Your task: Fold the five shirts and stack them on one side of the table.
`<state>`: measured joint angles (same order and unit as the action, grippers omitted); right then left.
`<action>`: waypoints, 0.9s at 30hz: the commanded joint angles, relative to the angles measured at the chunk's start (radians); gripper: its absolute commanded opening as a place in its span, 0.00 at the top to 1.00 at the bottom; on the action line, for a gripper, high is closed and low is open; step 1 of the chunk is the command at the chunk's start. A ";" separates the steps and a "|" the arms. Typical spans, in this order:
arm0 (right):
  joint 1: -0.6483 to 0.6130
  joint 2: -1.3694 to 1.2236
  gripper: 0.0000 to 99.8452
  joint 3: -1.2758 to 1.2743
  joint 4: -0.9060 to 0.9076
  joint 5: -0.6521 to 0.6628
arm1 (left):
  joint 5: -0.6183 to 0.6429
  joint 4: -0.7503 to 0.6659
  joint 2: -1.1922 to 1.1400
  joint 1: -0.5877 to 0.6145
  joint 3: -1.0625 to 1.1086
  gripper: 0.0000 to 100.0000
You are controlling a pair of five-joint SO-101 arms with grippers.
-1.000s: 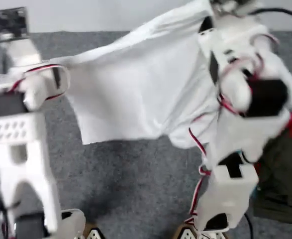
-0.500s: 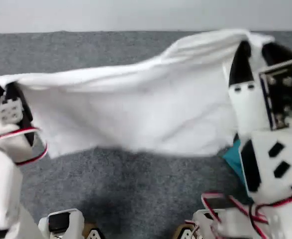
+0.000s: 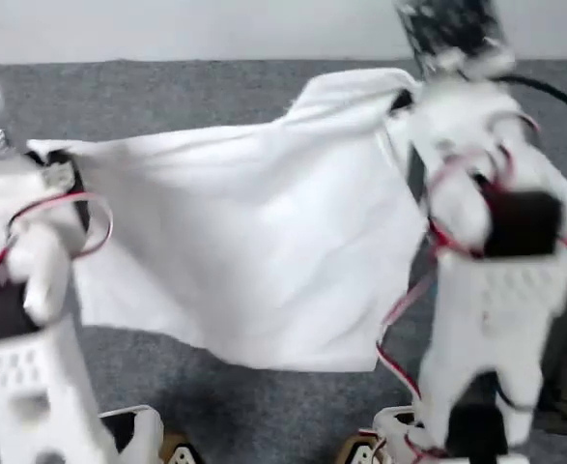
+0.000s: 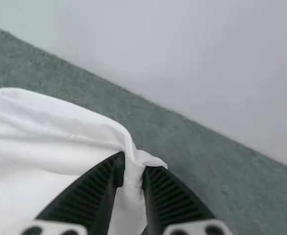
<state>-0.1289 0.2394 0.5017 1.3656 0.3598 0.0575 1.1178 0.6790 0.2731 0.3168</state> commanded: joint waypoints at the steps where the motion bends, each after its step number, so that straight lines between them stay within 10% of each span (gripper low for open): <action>1: -0.010 -0.119 0.99 -0.003 -0.166 -0.005 | -0.005 -0.269 -0.173 -0.005 0.047 0.99; 7: -0.010 -0.407 0.99 -0.003 -0.429 0.057 | -0.009 -0.566 -0.571 -0.058 -0.033 0.99; 14: -0.008 -0.743 0.99 0.222 -0.545 0.069 | -0.009 -0.572 -0.982 -0.060 -0.305 0.99; 27: -0.016 -1.276 0.99 1.105 -0.418 0.071 | -0.011 -0.216 -1.312 -0.060 -1.003 0.99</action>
<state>-0.1396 -1.0142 1.4699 0.9436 0.4196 0.0575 0.8339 -0.5900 0.2194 -0.4902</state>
